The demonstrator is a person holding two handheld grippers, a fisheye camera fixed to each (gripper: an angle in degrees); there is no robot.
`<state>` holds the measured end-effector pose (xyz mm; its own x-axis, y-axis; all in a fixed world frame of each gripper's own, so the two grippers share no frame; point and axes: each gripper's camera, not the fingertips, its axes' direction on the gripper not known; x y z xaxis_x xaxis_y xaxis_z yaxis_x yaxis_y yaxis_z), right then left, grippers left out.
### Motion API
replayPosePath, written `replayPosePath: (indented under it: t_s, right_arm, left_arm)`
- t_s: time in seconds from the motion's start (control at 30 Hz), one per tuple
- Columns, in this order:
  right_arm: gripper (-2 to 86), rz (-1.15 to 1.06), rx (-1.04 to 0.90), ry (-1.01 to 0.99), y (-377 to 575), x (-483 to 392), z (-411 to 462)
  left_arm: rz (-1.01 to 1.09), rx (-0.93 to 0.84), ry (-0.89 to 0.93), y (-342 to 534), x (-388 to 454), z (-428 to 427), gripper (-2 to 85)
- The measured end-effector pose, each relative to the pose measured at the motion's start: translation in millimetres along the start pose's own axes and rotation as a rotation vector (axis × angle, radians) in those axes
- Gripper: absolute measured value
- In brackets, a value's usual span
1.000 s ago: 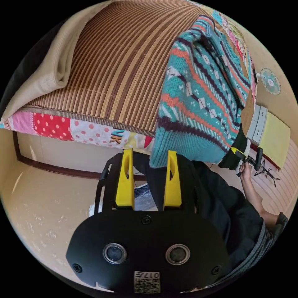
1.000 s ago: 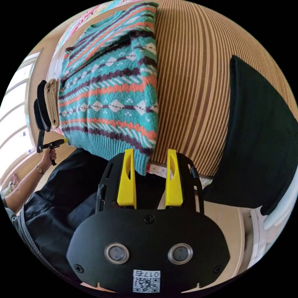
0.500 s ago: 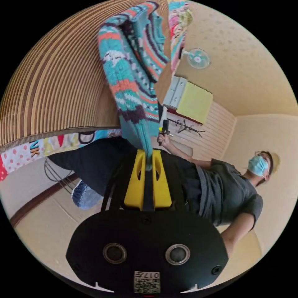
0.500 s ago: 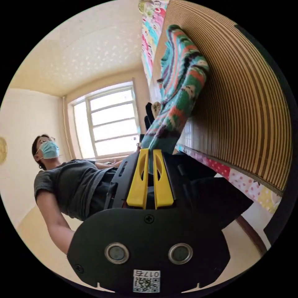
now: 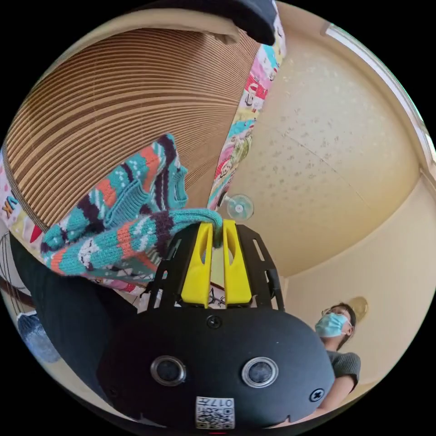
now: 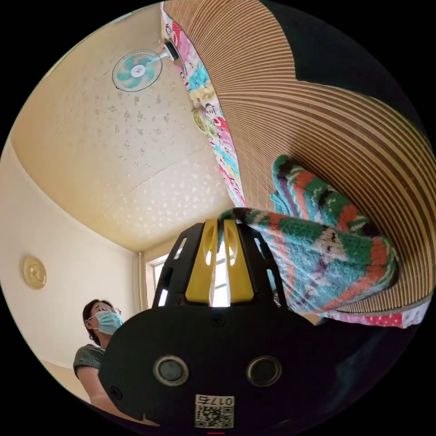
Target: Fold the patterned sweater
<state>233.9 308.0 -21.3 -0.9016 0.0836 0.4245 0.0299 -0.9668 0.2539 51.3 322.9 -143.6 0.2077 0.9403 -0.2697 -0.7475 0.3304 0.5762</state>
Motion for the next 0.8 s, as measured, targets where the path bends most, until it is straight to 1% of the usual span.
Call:
replayPosePath:
  t_s: [0.1,0.13,0.17,0.27,0.33,0.4,0.5,0.53,0.57,0.6,0.63,0.67,0.7,0.73,0.77,0.8]
  right_arm:
    - [2.3,0.000,0.048,0.084,-47,-6,44]
    - [2.2,-0.024,0.055,0.153,-64,-11,61]
    - [2.1,-0.049,0.066,0.239,-79,-15,75]
    - [2.1,-0.044,0.128,0.407,-106,-10,92]
    - [2.2,-0.029,0.116,0.448,-118,1,96]
    - [2.2,-0.036,0.058,0.451,-127,10,99]
    - [2.1,-0.099,-0.017,0.487,-129,-1,107]
    - [2.1,-0.169,-0.082,0.538,-126,-15,114]
    - [1.9,-0.269,-0.155,0.614,-117,-32,124]
    - [1.7,-0.322,-0.185,0.665,-111,-42,129]
    - [1.4,-0.427,-0.216,0.794,-92,-59,140]
    - [1.1,-0.514,-0.219,0.923,-71,-70,153]
    - [1.0,-0.545,-0.229,0.975,-60,-72,160]
    - [0.8,-0.589,-0.293,1.050,-42,-68,178]
    - [0.7,-0.607,-0.411,1.075,-28,-57,198]
    - [0.7,-0.606,-0.481,1.072,-22,-49,209]
  left_arm:
    - [-0.024,0.096,-0.006,-45,-1,23,4.3]
    - [-0.015,0.102,-0.018,-55,2,28,4.3]
    - [0.000,0.105,-0.058,-76,5,36,4.3]
    - [-0.017,0.106,-0.187,-116,4,60,4.6]
    - [-0.020,0.051,-0.275,-136,2,76,5.0]
    - [0.023,-0.067,-0.383,-152,3,92,6.0]
    - [0.085,-0.100,-0.394,-147,12,85,9.0]
    - [0.109,-0.091,-0.393,-143,16,80,9.6]
    - [0.175,-0.060,-0.396,-130,25,64,10.7]
    - [0.251,-0.031,-0.417,-115,32,45,11.8]
    - [0.280,-0.021,-0.438,-106,34,36,12.4]
    - [0.297,-0.014,-0.499,-90,31,19,15.2]
    - [0.280,-0.017,-0.570,-77,20,4,17.6]
    - [0.269,-0.023,-0.599,-72,14,-1,18.6]
    - [0.244,-0.054,-0.647,-63,-3,-8,19.7]
    - [0.234,-0.120,-0.669,-58,-19,-8,20.1]
